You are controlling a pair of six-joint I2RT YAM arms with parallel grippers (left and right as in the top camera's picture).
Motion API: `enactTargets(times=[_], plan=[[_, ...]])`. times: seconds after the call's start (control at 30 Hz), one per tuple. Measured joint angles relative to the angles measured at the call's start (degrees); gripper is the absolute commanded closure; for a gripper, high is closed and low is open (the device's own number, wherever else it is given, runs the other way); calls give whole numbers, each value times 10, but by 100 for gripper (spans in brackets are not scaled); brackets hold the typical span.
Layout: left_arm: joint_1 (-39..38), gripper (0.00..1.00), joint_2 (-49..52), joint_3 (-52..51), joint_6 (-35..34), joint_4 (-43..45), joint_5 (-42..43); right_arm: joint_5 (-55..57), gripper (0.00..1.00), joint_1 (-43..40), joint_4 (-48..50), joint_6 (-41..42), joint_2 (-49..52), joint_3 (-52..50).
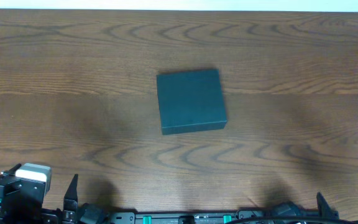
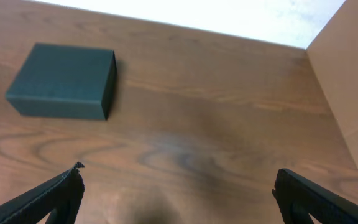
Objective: Pack container
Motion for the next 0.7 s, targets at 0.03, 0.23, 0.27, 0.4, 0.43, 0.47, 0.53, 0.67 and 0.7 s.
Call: enactTargets(times=[0.03, 0.23, 0.27, 0.4, 0.43, 0.47, 0.53, 0.67, 0.7], plan=[[0, 2, 0, 0, 0, 0, 0, 0, 1, 0, -5, 0, 0, 0], [0, 2, 0, 0, 0, 0, 0, 0, 1, 0, -31, 0, 0, 0], [0, 1, 0, 0, 0, 0, 0, 0, 1, 0, -32, 0, 0, 0], [0, 2, 0, 0, 0, 0, 0, 0, 1, 0, -33, 0, 0, 0], [0, 1, 0, 0, 0, 0, 0, 0, 1, 0, -33, 0, 0, 0], [0, 2, 0, 0, 0, 0, 0, 0, 1, 0, -33, 0, 0, 0], [0, 1, 0, 0, 0, 0, 0, 0, 1, 0, -33, 0, 0, 0], [0, 2, 0, 0, 0, 0, 0, 10, 1, 0, -30, 0, 0, 0], [0, 2, 0, 0, 0, 0, 0, 16, 1, 0, -27, 0, 0, 0]])
